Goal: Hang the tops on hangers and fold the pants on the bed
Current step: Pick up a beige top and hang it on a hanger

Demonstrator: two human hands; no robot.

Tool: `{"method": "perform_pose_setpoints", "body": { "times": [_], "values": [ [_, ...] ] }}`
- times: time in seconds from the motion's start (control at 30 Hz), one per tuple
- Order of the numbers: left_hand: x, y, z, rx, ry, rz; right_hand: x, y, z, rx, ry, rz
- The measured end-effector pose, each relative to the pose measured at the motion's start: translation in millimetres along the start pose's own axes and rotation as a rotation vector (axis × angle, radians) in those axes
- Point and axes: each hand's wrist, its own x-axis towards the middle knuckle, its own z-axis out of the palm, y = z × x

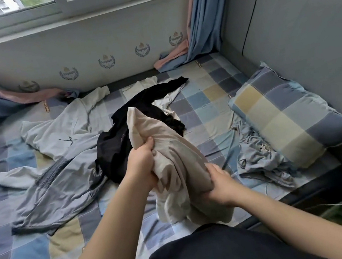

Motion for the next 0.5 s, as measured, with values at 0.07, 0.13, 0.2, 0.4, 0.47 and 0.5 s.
{"method": "perform_pose_setpoints", "body": {
  "times": [0.07,0.13,0.2,0.4,0.47,0.5],
  "values": [
    [0.0,5.7,-1.1,-0.011,-0.011,-0.013,9.6,12.8,4.2,0.03,0.094,0.05],
    [3.4,9.8,-6.9,0.004,0.006,0.017,14.2,20.5,-4.3,0.094,0.183,0.041],
    [8.1,11.3,-14.3,0.092,0.051,0.088,14.0,17.4,-24.9,0.179,0.269,0.0],
    [0.1,-7.1,-13.3,0.667,-0.099,0.39,5.5,-32.4,-97.3,0.385,0.457,-0.209],
    [-8.2,-17.5,-4.5,0.767,-0.338,0.434,4.2,-50.7,-106.7,0.458,0.456,-0.246],
    [-13.2,-23.4,1.0,0.808,-0.441,0.426,3.2,-58.7,-108.4,0.515,0.437,-0.253]
  ]
}}
